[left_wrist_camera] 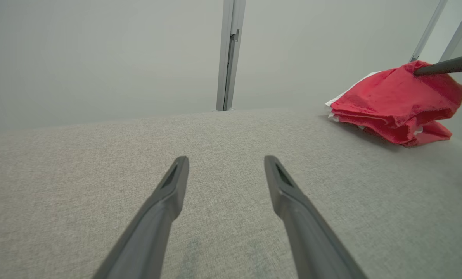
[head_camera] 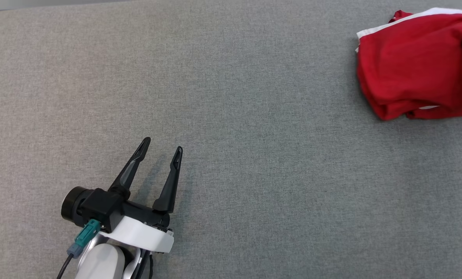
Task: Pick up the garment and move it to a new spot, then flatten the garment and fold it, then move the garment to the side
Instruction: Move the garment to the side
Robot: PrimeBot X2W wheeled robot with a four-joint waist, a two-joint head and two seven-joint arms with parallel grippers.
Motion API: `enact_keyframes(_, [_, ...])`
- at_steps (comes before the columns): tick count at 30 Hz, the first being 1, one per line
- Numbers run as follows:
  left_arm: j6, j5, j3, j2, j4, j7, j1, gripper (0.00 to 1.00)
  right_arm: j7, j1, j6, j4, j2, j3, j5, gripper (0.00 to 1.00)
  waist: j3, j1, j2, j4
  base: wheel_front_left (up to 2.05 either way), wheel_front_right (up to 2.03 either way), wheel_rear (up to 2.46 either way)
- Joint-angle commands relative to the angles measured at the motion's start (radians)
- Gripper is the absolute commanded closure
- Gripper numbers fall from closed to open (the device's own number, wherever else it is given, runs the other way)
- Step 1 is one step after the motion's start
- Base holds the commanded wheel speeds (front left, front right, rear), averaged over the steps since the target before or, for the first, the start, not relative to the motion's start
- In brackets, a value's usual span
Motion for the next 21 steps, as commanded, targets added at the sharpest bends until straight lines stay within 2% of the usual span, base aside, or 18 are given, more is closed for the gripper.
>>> enact_keyframes(1, [-0.004, 0.003, 0.001, 0.008, -0.001, 0.000, -0.014, 0.00, -0.012, -0.017, 0.000, 0.011, -0.022, 0.010, -0.021, 1.00, 0.001, 0.0000, 0.0000, 0.002, 0.00, 0.00, 0.00])
enact_keyframes(4, [-0.003, 0.001, -0.004, 0.011, 0.002, 0.000, -0.022, 0.00, -0.045, -0.043, 0.000, 0.061, -0.032, 0.059, -0.072, 1.00, 0.008, 0.0000, 0.0000, 0.010, 0.00, 0.00, 0.00])
enact_keyframes(8, [-0.003, -0.002, -0.006, 0.014, -0.002, 0.000, -0.027, 0.00, -0.062, -0.056, 0.000, 0.169, -0.015, 0.091, -0.095, 1.00, 0.018, 0.0000, 0.0000, 0.020, 0.00, 0.00, 0.00])
enact_keyframes(9, [-0.003, -0.003, -0.006, 0.013, -0.002, 0.000, -0.026, 0.00, -0.060, -0.057, 0.000, 0.198, -0.009, 0.097, -0.101, 0.54, 0.019, 0.0000, 0.0000, 0.022, 0.00, 0.00, 0.00])
enact_keyframes(10, [-0.003, -0.004, -0.006, 0.013, 0.000, 0.000, -0.026, 0.00, -0.064, -0.060, 0.000, 0.229, -0.003, 0.100, -0.105, 0.00, 0.019, 0.0000, 0.0000, 0.023, 0.00, 0.00, 0.00])
enact_keyframes(16, [-0.003, -0.012, 0.005, 0.009, 0.013, 0.000, -0.012, 0.00, -0.098, -0.071, 0.000, 0.403, 0.059, 0.110, -0.157, 0.00, -0.024, 0.0000, 0.0000, 0.019, 0.00, 0.00, 0.00])
enact_keyframes(21, [-0.003, -0.014, 0.037, 0.012, 0.019, 0.000, 0.012, 0.00, -0.219, -0.093, 0.000, 0.497, 0.118, 0.094, -0.208, 0.00, -0.106, 0.0000, 0.0000, -0.005, 0.00, 0.00, 0.00])
